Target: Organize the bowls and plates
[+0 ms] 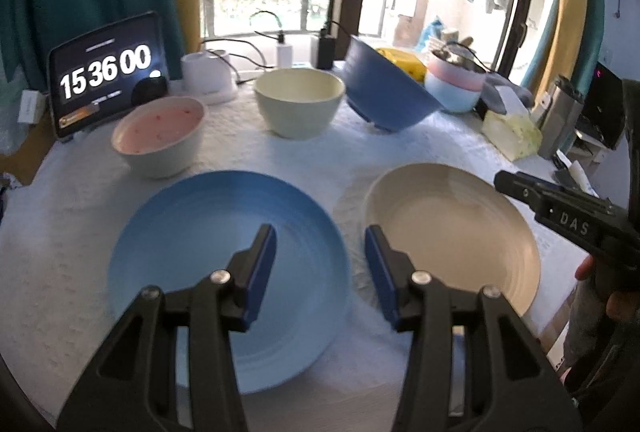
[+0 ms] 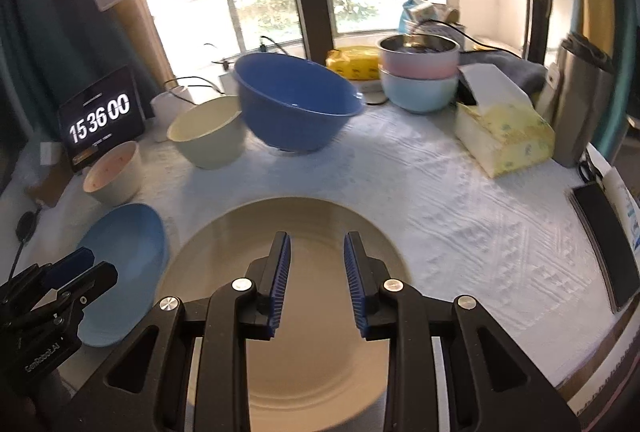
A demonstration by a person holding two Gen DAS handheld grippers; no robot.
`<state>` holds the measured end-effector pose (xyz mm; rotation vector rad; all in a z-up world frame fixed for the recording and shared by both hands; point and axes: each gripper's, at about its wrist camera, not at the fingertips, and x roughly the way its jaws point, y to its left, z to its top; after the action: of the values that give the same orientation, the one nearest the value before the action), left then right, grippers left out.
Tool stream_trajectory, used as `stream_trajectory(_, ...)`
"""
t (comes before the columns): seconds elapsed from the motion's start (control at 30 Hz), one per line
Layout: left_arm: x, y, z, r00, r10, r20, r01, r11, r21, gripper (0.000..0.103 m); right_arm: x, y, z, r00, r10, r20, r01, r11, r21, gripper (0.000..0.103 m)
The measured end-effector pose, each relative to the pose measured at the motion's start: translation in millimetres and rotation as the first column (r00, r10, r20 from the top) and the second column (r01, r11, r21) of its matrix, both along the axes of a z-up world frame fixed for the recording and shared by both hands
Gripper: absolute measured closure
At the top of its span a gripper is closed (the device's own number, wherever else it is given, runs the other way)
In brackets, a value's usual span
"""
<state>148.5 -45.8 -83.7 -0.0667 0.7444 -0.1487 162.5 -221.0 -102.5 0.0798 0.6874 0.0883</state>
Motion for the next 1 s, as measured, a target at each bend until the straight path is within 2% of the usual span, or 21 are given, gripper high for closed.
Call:
stream_trajectory(0.33, -4.6, 47.6, -1.1, 0.997, 0.078, 0.01, -0.078, 0.997, -0.012, 0.055, 7.6, 45.0, 5.4, 0.997, 0.073, 0.0, -0.073, 0.997, -0.03, 0.074)
stream_trajectory(0.7, 0.8, 91.0, -19.6, 0.985, 0.17, -0.017, -0.17, 0.985, 0.007, 0.054, 24.0, 88.4, -7.7, 0.989, 0.14, -0.052, -0.142, 0.989, -0.042, 0.074)
stream_trajectory(0.77, 2.3, 97.0, -24.0, 0.982, 0.187, -0.024, -0.186, 0.982, 0.014, 0.052, 27.8, 96.0, -11.8, 0.986, 0.155, -0.068, -0.158, 0.986, -0.046, 0.074)
stream_trajectory(0.87, 4.5, 106.4, -31.0, 0.976, 0.214, -0.038, -0.213, 0.977, 0.02, 0.044, 33.4, 106.9, -16.5, 0.981, 0.174, -0.088, -0.178, 0.983, -0.049, 0.074)
stream_trajectory(1.0, 7.1, 117.8, -37.0, 0.97, 0.237, -0.047, -0.236, 0.971, 0.025, 0.043, 41.4, 121.2, -22.4, 0.973, 0.198, -0.115, -0.205, 0.977, -0.053, 0.074)
